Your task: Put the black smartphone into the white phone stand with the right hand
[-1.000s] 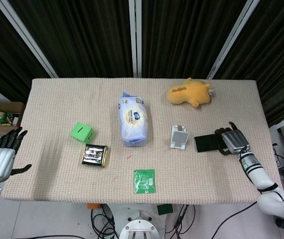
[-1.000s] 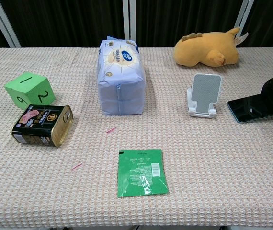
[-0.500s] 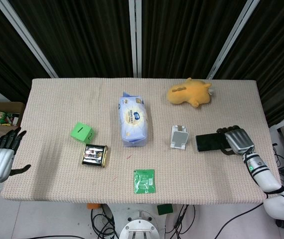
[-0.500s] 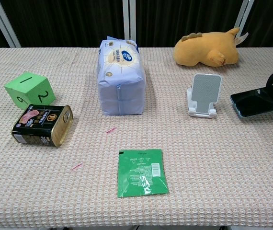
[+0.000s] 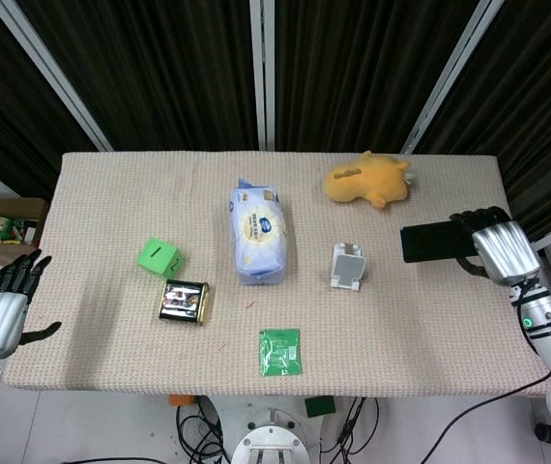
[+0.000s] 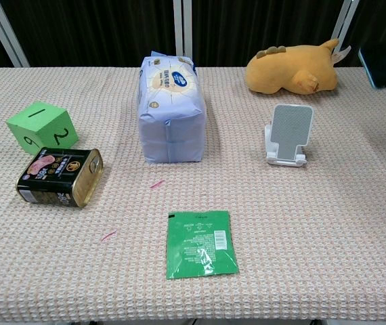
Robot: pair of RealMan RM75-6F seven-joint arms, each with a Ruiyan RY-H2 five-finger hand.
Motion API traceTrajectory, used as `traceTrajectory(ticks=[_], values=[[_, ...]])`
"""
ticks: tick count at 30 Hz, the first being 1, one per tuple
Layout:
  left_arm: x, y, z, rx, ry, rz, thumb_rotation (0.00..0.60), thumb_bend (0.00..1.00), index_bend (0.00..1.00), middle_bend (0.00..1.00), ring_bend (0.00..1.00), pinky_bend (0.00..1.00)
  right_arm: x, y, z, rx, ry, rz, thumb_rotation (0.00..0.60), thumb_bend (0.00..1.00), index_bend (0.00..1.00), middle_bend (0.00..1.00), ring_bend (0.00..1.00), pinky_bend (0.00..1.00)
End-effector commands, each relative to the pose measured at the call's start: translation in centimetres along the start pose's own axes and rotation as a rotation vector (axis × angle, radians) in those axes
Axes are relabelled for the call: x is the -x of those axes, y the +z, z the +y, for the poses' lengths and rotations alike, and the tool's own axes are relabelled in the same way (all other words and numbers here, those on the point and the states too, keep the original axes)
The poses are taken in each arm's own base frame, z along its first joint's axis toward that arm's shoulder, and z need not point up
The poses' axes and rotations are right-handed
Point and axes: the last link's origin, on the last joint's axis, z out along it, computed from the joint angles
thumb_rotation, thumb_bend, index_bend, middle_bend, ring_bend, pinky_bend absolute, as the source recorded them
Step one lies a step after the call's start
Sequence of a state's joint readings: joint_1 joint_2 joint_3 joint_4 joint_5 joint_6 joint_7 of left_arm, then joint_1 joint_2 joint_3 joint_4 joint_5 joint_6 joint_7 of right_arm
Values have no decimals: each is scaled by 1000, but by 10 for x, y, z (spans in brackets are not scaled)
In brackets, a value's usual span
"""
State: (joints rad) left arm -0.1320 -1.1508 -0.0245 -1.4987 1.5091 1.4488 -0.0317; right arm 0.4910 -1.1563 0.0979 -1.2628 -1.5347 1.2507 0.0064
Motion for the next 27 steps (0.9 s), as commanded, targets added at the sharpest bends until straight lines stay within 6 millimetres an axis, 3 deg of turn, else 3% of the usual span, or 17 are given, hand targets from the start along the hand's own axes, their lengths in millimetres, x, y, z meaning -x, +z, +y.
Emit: traceTrajectory(ticks=[1,4,7,10,18,27], values=[[-1,0,-1,-3,-1,5,600,12,44,0,0,126,-27,17,-15,-74,-55,86,600,746,875,611,542,302],[-2,-1,-2,-6,-1,11,600,12,44,0,0,126,-43,31,-32,-157,-125,137,600,745,857,611,542,302],[-3,-1,-2,-7,3,14,600,11,44,0,0,126,-50,44,-49,-287,-328,160,600,744,849,610,542,301],[-4,-1,-2,-8,6,15,600,12,44,0,0,126,-48,54,-64,-413,-513,148,600,740,846,610,543,304],[1,1,-2,-15,6,-2,600,12,44,0,0,126,-41,77,-89,-620,-727,122,600,734,834,610,543,317],[2,4,-1,-15,8,-5,600,13,48,0,0,126,-41,90,-113,-840,-898,179,600,727,815,588,543,282]])
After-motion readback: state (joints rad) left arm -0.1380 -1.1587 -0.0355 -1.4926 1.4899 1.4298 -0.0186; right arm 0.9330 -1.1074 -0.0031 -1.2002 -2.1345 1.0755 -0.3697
